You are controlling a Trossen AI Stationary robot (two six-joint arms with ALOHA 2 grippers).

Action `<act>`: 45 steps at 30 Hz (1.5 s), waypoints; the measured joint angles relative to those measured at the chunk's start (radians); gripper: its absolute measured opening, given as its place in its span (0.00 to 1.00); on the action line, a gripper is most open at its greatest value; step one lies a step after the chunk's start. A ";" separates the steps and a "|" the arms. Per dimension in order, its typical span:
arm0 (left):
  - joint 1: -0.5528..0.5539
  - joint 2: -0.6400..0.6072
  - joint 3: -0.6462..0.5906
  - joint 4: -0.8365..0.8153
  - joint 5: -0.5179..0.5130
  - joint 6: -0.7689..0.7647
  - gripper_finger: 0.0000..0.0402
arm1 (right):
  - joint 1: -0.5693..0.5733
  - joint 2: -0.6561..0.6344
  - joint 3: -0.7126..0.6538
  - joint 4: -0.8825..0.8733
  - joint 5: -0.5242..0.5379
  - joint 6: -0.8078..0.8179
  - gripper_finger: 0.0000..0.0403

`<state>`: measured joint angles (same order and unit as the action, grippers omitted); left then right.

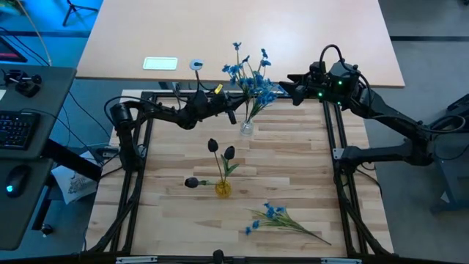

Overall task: Sort flowers into vase by color
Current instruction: Put the top blue flowers into the transparent vase, then put the blue flowers into the transparent vase

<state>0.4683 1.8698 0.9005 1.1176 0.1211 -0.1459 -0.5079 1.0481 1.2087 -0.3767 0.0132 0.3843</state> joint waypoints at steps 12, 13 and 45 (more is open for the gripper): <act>-0.012 -0.002 0.000 -0.062 0.022 0.028 0.09 | 0.000 0.000 0.000 0.000 -0.004 -0.024 0.73; -0.012 -0.004 0.000 -0.063 0.024 0.038 0.11 | 0.000 0.000 0.000 0.000 -0.004 -0.025 0.73; 0.033 -0.408 -0.015 -1.152 0.105 0.243 0.52 | 0.000 0.000 0.000 0.001 -0.007 -0.001 0.73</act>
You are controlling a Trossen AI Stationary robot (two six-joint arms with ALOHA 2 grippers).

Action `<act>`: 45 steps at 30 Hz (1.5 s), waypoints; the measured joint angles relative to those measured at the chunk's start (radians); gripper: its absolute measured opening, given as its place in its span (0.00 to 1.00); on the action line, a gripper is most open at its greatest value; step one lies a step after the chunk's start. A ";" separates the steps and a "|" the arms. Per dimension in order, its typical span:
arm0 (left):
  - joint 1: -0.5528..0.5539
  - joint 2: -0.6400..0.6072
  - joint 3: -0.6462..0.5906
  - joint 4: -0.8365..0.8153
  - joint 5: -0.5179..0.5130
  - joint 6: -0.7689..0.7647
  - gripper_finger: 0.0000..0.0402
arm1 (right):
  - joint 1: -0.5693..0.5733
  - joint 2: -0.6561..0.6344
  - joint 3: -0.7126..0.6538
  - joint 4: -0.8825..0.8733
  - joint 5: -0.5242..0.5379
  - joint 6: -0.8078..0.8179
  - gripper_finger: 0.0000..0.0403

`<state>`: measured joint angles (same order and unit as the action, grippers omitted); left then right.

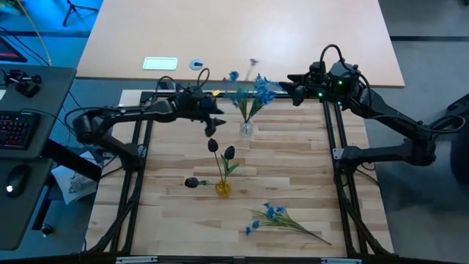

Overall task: Sort flowers into vase by color
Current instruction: Put the blue flowers into the transparent vase

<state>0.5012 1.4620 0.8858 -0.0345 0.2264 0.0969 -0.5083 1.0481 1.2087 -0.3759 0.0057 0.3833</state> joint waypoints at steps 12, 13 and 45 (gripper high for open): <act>0.021 -0.294 -0.302 0.104 -0.006 -0.296 0.52 | 0.132 0.000 -0.029 -0.335 -0.192 0.120 0.73; 0.020 -0.317 -0.323 0.118 -0.008 -0.323 0.52 | 0.163 0.000 -0.048 -0.362 -0.194 0.147 0.73; 0.022 -0.432 -0.380 0.153 -0.110 -0.347 0.52 | 1.184 0.476 -0.375 -0.043 -0.375 1.070 0.63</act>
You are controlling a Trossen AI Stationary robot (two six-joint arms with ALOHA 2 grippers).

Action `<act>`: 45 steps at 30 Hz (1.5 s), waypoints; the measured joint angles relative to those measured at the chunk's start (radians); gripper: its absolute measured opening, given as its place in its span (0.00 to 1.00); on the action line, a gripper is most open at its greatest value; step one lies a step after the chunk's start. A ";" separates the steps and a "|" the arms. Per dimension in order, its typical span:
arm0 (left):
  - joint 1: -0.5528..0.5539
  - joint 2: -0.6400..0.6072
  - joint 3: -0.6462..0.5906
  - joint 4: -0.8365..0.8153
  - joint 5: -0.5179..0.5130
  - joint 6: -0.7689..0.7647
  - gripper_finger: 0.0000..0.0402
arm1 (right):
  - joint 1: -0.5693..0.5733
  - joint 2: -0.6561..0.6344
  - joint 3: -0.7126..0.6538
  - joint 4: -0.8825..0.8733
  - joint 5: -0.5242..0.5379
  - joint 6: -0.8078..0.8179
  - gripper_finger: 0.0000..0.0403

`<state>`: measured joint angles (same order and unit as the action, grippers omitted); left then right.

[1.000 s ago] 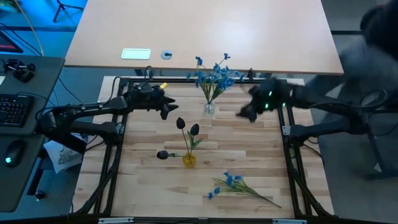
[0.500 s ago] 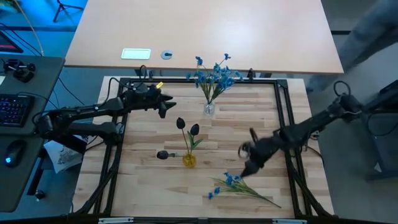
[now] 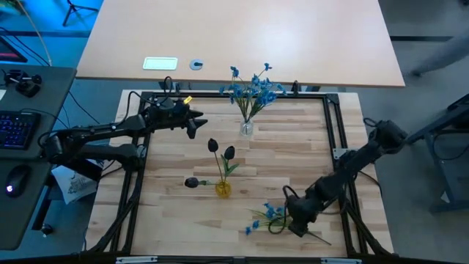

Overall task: Sort flowers into vase by color
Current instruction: Put the blue flowers into the transparent vase

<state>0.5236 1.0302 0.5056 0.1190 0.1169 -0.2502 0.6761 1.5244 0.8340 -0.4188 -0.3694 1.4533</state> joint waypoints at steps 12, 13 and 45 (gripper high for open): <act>0.000 0.000 0.000 0.000 0.000 0.026 0.52 | 0.061 0.247 0.145 -0.148 0.000 0.010 0.63; 0.000 0.000 0.000 0.000 0.000 0.026 0.52 | 0.060 0.267 0.156 -0.162 -0.005 0.019 0.63; 0.000 0.000 0.001 -0.001 0.000 0.017 0.52 | -0.333 -0.251 0.021 -0.146 0.845 -0.450 0.01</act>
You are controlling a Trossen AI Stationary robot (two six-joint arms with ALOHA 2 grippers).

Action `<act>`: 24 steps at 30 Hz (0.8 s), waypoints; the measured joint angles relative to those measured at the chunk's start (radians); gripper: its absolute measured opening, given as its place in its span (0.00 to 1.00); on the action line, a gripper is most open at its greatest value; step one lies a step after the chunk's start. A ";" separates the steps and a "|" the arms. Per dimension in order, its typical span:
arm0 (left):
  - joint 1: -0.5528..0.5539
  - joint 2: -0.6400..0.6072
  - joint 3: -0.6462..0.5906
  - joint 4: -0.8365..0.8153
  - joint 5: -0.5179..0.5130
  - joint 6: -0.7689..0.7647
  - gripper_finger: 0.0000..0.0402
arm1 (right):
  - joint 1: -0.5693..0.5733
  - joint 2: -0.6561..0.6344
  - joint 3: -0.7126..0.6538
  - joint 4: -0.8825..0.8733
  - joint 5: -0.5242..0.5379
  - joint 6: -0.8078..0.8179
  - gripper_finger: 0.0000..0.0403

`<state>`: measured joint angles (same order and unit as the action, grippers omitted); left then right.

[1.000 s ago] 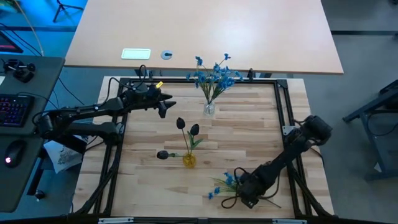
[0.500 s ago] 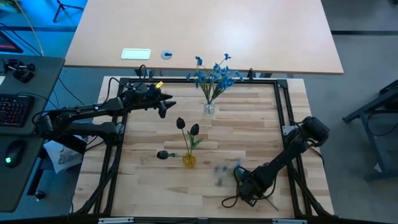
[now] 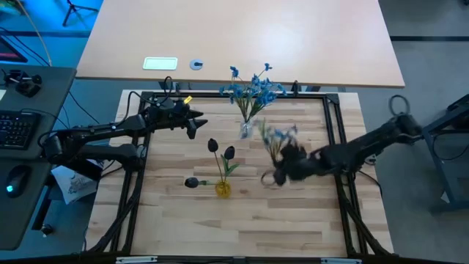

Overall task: Sort flowers into vase by color
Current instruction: Put the blue flowers into the transparent vase

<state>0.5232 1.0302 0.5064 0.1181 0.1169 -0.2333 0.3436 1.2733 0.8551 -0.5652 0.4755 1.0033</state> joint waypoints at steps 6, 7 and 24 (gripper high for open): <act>0.000 0.000 0.000 0.000 0.000 0.000 0.52 | -0.185 -0.191 -0.310 0.859 0.044 -0.564 0.00; 0.000 0.000 0.000 0.000 0.000 0.000 0.52 | -0.221 -0.185 -0.352 0.984 0.001 -0.637 0.00; 0.000 0.000 0.000 -0.001 0.000 0.026 0.52 | -0.543 0.132 -0.163 1.167 -0.170 -1.030 0.00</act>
<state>0.5228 1.0302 0.5064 0.1169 0.1165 -0.2070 -0.1999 1.4054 0.6924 0.6015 0.3055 -0.0265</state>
